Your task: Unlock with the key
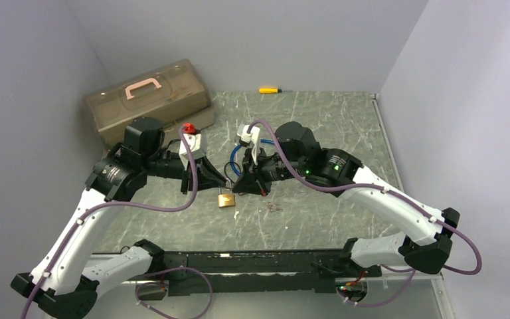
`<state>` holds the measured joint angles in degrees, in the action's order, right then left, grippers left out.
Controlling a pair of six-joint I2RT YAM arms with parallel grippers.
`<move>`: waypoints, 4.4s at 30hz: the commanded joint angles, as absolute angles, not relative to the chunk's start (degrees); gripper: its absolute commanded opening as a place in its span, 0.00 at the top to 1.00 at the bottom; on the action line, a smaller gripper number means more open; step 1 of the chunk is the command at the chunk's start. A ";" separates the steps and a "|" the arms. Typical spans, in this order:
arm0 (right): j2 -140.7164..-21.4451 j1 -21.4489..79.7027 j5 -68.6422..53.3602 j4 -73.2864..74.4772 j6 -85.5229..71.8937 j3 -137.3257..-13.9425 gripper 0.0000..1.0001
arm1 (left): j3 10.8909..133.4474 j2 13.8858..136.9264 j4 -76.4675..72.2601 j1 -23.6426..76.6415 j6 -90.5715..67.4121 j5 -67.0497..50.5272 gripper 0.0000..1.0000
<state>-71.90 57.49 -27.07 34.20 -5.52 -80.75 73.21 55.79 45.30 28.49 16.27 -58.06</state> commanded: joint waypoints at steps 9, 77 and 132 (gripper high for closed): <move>-72.46 57.76 -26.30 32.53 -4.49 -84.18 1.00 | 75.06 55.22 46.30 28.73 16.76 -58.79 0.61; -67.12 54.41 -39.03 9.88 -8.82 -71.04 0.62 | 76.14 53.67 47.53 28.91 16.01 -59.34 1.00; -51.14 33.41 -22.28 13.51 -28.40 -50.03 1.00 | 86.77 80.81 45.27 29.24 29.28 -33.28 0.01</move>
